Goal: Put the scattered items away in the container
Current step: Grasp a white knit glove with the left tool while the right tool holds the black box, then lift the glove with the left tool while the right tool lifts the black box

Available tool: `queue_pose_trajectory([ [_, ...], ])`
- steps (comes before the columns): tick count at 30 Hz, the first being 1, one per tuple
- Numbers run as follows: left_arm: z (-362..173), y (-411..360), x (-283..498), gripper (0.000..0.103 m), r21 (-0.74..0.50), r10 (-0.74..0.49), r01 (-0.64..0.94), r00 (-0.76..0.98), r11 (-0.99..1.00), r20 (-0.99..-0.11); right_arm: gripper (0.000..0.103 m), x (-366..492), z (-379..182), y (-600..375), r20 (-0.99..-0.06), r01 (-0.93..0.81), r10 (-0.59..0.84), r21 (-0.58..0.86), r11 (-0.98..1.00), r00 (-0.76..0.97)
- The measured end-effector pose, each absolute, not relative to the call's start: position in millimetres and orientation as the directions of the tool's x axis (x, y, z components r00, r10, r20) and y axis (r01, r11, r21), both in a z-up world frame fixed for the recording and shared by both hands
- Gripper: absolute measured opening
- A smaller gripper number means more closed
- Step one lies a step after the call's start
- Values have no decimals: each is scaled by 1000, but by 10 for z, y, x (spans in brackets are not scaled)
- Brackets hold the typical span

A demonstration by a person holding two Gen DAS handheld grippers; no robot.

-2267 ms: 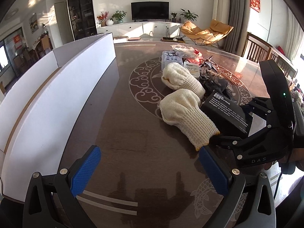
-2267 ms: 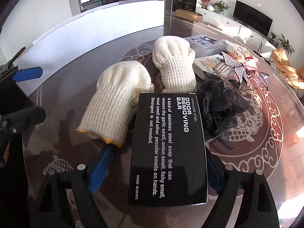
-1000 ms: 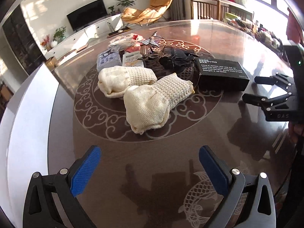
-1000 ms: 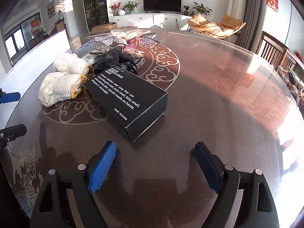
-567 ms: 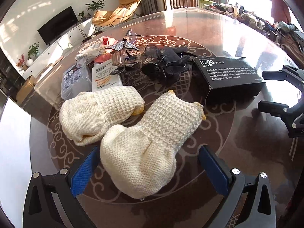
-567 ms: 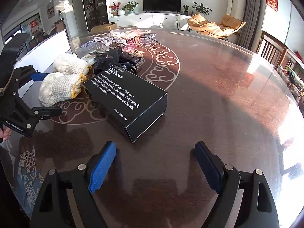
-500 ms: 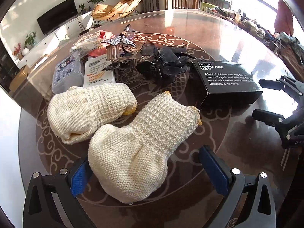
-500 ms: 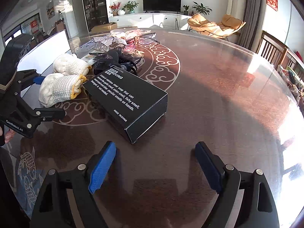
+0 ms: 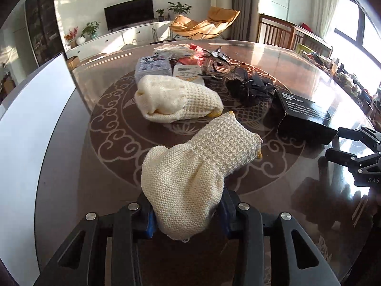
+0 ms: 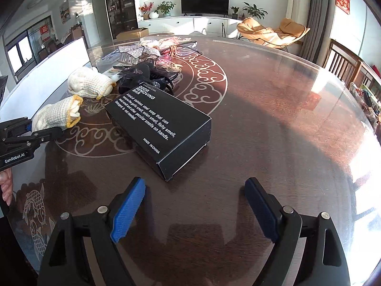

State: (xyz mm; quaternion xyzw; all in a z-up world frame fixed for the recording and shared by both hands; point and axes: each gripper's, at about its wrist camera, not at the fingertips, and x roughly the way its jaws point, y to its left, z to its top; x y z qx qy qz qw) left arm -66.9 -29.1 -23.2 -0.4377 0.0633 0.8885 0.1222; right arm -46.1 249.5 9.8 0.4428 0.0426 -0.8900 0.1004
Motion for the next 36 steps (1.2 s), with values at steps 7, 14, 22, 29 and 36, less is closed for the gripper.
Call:
queue_pose_trajectory([
  [7,-205,-350,-445,69,139,120,-385,-576,-912,-809,86,-485,182,2480,-777,495,-263,-72,-866,-573],
  [14,-87,-184,-496,82,270,181,-555,-626,-787,-759,86,-777,308,2344,-822,677,-304,-128,-725,-482],
  [22,-217,-216,-684,84,185,232,-559,-591,-809,-773,86,-1147,207,1966,-836,729,-280,-191,-658,-472],
  [29,-316,-393,-832,103,26,276,-499,-520,-866,-809,86,-1348,79,2139,-807,630,-385,20,-776,-448],
  [36,-330,-374,-840,103,14,278,-494,-513,-870,-812,87,-1309,83,2122,-801,625,-373,-2,-781,-468],
])
